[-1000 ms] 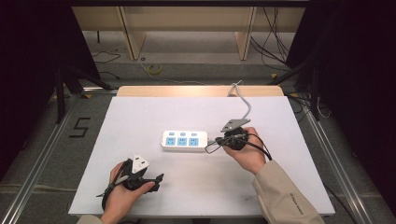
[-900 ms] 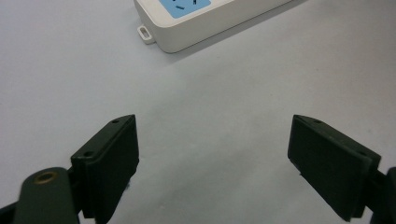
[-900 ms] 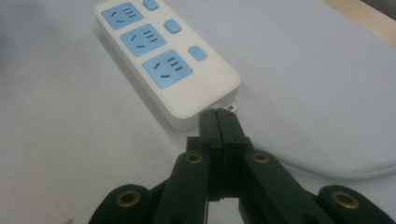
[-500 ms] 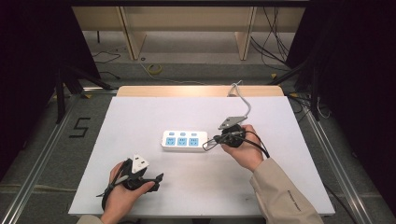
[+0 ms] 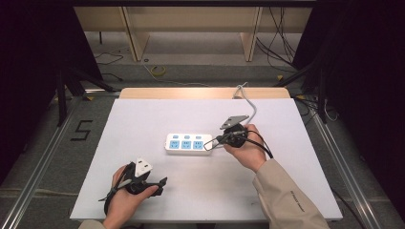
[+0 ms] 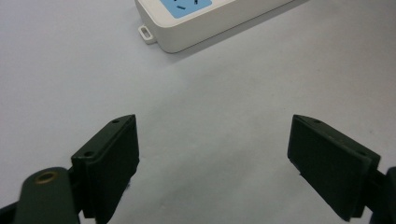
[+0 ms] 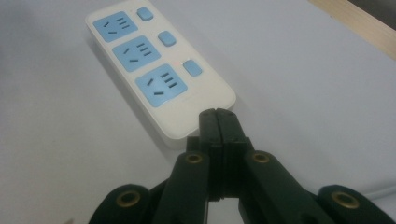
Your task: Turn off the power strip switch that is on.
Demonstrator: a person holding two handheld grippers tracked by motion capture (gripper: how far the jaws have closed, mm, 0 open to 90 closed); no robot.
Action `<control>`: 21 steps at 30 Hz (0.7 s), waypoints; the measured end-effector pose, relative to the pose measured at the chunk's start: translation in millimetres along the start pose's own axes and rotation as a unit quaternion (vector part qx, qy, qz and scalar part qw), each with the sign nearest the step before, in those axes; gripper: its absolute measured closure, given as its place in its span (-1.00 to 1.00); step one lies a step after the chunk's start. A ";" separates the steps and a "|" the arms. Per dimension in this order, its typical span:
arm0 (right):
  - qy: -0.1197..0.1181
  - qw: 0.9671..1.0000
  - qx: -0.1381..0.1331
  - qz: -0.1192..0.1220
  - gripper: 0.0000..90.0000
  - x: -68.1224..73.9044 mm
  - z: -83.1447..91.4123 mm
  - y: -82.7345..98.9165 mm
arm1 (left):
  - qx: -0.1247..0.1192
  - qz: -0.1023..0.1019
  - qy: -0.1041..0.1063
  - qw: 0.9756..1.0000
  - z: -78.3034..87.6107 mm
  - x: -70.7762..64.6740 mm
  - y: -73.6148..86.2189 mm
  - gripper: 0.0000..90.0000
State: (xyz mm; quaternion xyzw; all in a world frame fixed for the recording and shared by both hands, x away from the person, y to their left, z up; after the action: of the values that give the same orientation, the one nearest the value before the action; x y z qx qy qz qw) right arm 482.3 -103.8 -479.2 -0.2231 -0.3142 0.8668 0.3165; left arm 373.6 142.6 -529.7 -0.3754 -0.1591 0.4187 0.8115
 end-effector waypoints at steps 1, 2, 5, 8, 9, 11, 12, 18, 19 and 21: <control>0.000 1.000 0.000 0.000 1.00 0.0 0.0 0.0 | -0.001 0.001 0.000 1.000 -0.1 -0.1 -0.1 -0.64; -0.001 1.000 0.003 0.000 1.00 0.2 -0.3 -0.3 | -0.001 0.001 0.000 1.000 -0.1 -0.1 -0.1 -0.64; 0.000 1.000 0.002 -0.002 1.00 0.3 -2.4 -2.5 | 0.000 0.000 0.000 1.000 -0.2 -0.2 -0.1 -0.64; 0.001 1.000 0.002 0.000 1.00 0.0 -4.2 -4.3 | 0.000 0.000 0.000 1.000 -0.2 -0.2 -0.2 -0.64; 0.000 1.000 0.001 0.001 1.00 0.1 -5.2 -5.4 | 0.000 -0.001 0.000 1.000 -0.3 0.0 -0.2 -0.64; 0.001 1.000 0.004 0.001 1.00 0.2 -5.5 -5.7 | 0.000 -0.001 0.000 1.000 -0.3 0.0 -0.2 -0.64; 0.000 1.000 0.004 0.002 1.00 0.2 -5.9 -6.2 | 0.000 -0.002 0.000 1.000 -0.2 0.0 -0.3 -0.64; 0.000 1.000 0.008 0.003 1.00 0.5 -8.8 -10.2 | 0.000 -0.001 0.000 1.000 -0.3 0.1 -0.3 -0.64; 0.000 1.000 0.005 0.006 1.00 0.2 -9.8 -11.5 | -0.001 0.000 0.000 1.000 -0.4 0.0 -0.3 -0.64; 0.000 1.000 0.007 0.005 1.00 0.7 -11.0 -12.6 | 0.000 -0.001 0.001 1.000 -0.3 0.2 -0.3 -0.64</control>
State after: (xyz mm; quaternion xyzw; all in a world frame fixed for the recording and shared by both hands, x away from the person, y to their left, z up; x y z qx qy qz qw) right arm 493.4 -91.3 -478.4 -0.2222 -0.3068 0.8709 0.3132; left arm 374.0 142.5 -529.6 -0.3758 -0.1591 0.4172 0.8120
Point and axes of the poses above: each handheld gripper's, and its own axes: z roughly backward along the jaws, y roughly out of its underside, x roughly to its left, the point moved 8 cm from there along -z, roughly forward along the jaws, and after that the axes turned 8 degrees about y, right-handed, at the moved point
